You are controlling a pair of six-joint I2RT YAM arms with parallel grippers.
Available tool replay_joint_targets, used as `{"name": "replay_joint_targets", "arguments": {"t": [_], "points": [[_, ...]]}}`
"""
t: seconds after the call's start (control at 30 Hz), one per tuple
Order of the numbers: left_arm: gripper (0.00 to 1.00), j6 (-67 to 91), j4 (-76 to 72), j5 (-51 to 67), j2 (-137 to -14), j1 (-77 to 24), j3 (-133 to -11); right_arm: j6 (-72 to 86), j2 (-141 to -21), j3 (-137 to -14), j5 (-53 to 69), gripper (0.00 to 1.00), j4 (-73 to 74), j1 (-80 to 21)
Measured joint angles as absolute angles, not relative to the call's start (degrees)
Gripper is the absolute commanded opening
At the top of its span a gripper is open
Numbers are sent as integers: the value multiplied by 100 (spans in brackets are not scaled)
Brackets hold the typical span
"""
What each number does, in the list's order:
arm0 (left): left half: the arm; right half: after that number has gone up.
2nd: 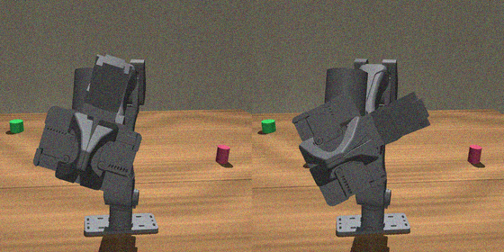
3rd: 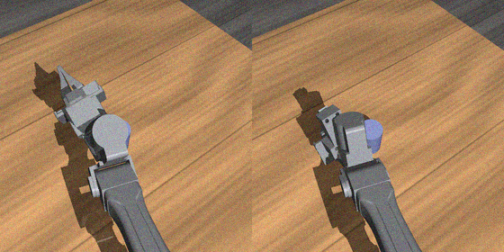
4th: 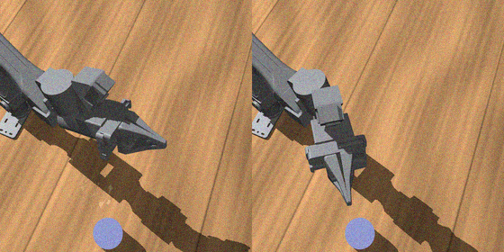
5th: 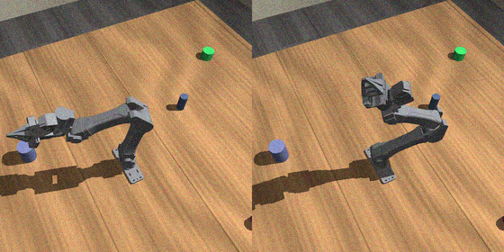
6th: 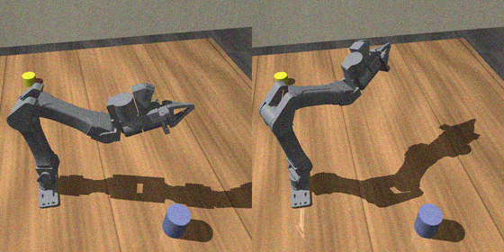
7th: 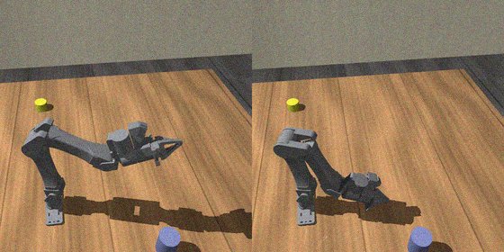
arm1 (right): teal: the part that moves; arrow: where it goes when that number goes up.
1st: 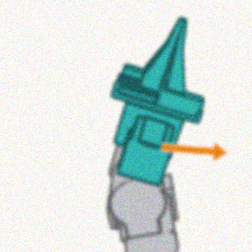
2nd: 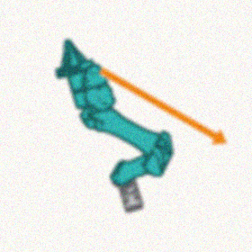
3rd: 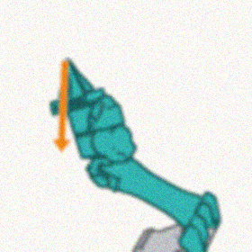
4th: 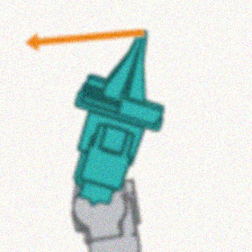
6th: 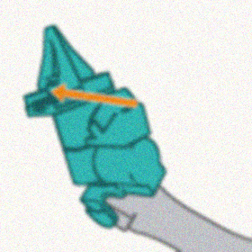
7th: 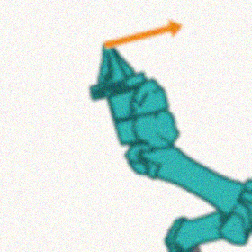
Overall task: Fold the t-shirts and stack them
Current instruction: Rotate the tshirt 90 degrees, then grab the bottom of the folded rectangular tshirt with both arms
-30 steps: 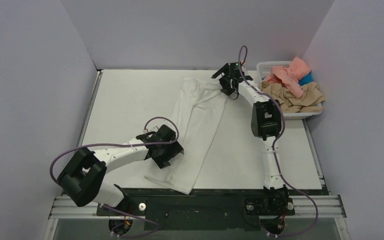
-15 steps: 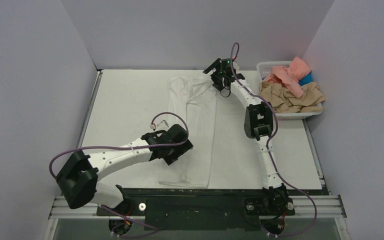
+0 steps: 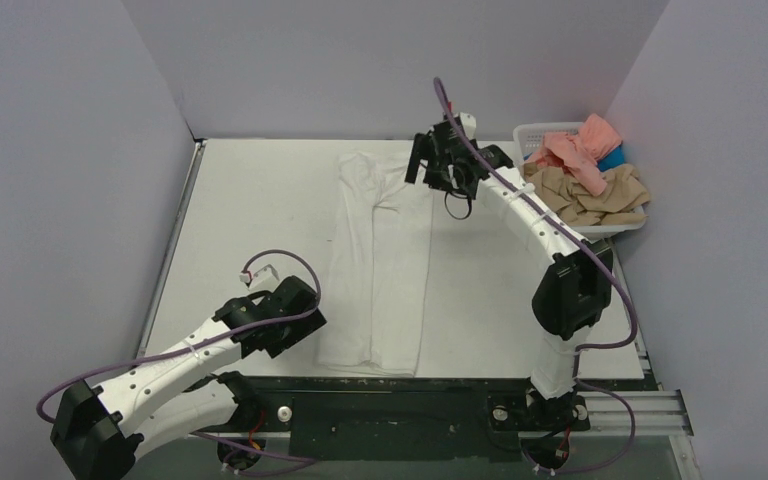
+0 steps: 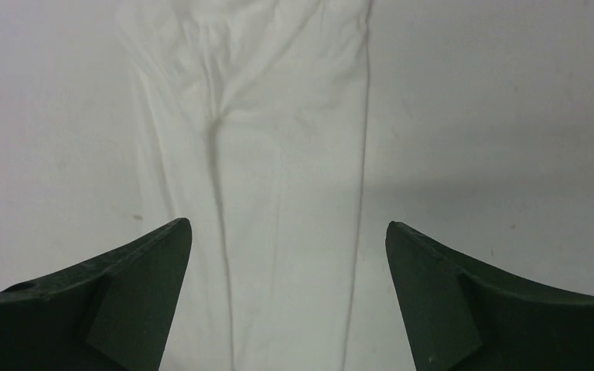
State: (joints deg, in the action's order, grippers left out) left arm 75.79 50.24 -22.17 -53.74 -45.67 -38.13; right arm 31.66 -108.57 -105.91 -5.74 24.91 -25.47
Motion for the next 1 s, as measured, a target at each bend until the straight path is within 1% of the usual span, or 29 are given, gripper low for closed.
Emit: {"name": "replay_joint_targets", "arguments": {"t": [0.1, 0.17, 0.27, 0.33, 0.47, 0.5, 0.53, 0.57, 0.6, 0.63, 0.67, 0.7, 0.73, 0.77, 0.83, 0.93, 1.0], "points": [[92, 7183, 4801, -1702, -5196, -4331, -3245, 3024, -10429, -9369, -716, 86, 2650, -3013], [89, 6989, 4591, -1361, -5164, -4270, -2985, 3105, -10101, -8361, -714, 85, 2681, -3380], [82, 6768, 4305, -926, -5168, -4257, -2768, 3433, -9330, -6469, -513, 84, 2567, -4025], [79, 6652, 4195, -760, -5168, -4259, -2733, 3704, -8790, -5537, -281, 84, 2471, -4484], [72, 6462, 3913, -598, -5192, -4257, -2600, 4368, -7483, -4318, 27, 82, 2062, -5284], [68, 6416, 3857, -567, -5225, -4257, -2547, 4523, -7183, -4132, 56, 81, 1918, -5433], [64, 6370, 3789, -541, -5301, -4254, -2486, 4681, -6949, -3981, 93, 78, 1750, -5568], [58, 6355, 3750, -532, -5365, -4254, -2469, 4818, -6796, -3874, 115, 76, 1608, -5695], [56, 6316, 3682, -510, -5422, -4248, -2480, 4921, -6726, -3802, 121, 74, 1487, -5800], [50, 6272, 3603, -495, -5489, -4241, -2480, 5054, -6694, -3726, 145, 73, 1337, -5957], [47, 6237, 3562, -478, -5561, -4241, -2491, 5170, -6707, -3664, 163, 73, 1216, -6119], [41, 6222, 3531, -462, -5603, -4237, -2497, 5260, -6733, -3618, 169, 71, 1133, -6248], [38, 6193, 3509, -454, -5653, -4237, -2502, 5363, -6772, -3581, 172, 70, 1068, -6414], [33, 6171, 3507, -449, -5686, -4237, -2510, 5443, -6827, -3562, 172, 68, 1017, -6554], [26, 6145, 3514, -456, -5704, -4237, -2510, 5596, -6976, -3555, 167, 66, 932, -6781], [20, 6119, 3577, -471, -5673, -4239, -2486, 5758, -7210, -3555, 108, 64, 878, -6934], [13, 6125, 3614, -469, -5594, -4239, -2445, 5850, -7328, -3529, 47, 63, 873, -6982]]}}
